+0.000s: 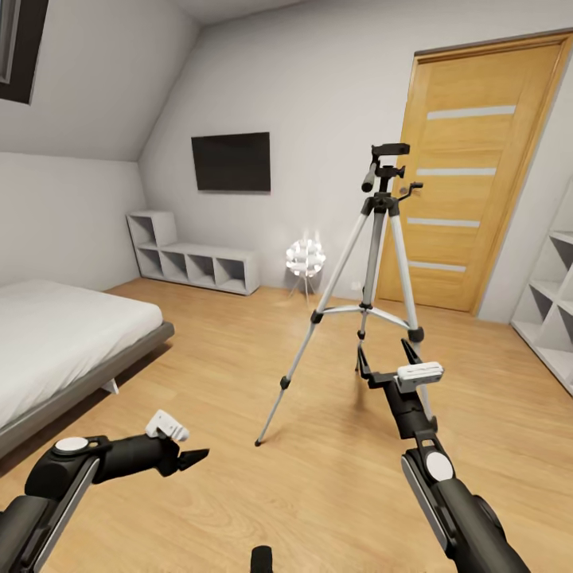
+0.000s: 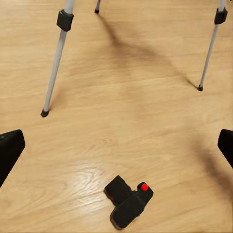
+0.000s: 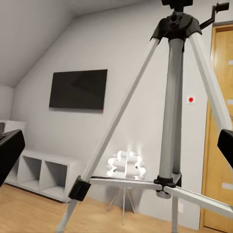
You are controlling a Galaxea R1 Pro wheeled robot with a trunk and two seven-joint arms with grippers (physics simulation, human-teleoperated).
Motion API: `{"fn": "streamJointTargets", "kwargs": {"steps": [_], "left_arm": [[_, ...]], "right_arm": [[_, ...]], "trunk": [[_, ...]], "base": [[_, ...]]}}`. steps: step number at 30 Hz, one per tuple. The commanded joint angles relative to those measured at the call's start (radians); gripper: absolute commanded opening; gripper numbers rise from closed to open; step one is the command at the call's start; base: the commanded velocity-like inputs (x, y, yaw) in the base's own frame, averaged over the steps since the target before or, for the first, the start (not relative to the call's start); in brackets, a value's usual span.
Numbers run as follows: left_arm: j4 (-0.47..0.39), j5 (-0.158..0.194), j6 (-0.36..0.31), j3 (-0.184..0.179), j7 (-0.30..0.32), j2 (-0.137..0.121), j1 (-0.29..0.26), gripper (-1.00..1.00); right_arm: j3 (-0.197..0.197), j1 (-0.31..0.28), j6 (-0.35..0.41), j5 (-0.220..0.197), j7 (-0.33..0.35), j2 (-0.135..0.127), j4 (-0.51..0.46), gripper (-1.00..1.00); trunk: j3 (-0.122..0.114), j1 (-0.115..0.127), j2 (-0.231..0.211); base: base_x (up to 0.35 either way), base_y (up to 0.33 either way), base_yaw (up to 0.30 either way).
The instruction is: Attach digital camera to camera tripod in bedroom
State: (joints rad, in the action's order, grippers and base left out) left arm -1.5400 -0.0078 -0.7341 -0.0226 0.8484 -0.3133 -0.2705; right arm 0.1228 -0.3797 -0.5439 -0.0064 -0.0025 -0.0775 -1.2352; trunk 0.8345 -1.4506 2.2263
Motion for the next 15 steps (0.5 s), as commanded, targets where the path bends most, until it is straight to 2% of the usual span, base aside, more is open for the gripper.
{"fn": "streamJointTargets", "kwargs": {"steps": [1, 5, 8, 15], "left_arm": [[0.002, -0.001, 0.022, 0.000, 0.005, -0.003, -0.001, 1.00], [0.007, -0.001, 0.149, -0.001, 0.021, -0.009, -0.001, 1.00], [0.008, -0.001, 0.223, -0.002, 0.056, -0.011, -0.001, 1.00], [0.017, -0.002, 0.283, -0.003, 0.141, -0.010, -0.001, 1.00]], "right_arm": [[0.003, -0.001, -0.003, -0.001, 0.000, -0.001, 0.001, 1.00], [0.008, -0.001, -0.003, -0.001, 0.001, -0.001, 0.001, 1.00], [0.009, -0.001, -0.004, 0.000, 0.001, -0.001, 0.002, 1.00], [0.010, -0.001, -0.003, 0.000, 0.001, -0.001, 0.003, 1.00]], "trunk": [[0.004, -0.004, 0.008], [0.017, -0.019, 0.036], [0.026, -0.031, 0.057], [0.048, -0.057, 0.106]], "base": [[0.000, 0.000, 0.000], [0.000, 0.000, 0.000], [0.000, 0.000, 0.000], [0.000, 0.000, 0.000]]}}
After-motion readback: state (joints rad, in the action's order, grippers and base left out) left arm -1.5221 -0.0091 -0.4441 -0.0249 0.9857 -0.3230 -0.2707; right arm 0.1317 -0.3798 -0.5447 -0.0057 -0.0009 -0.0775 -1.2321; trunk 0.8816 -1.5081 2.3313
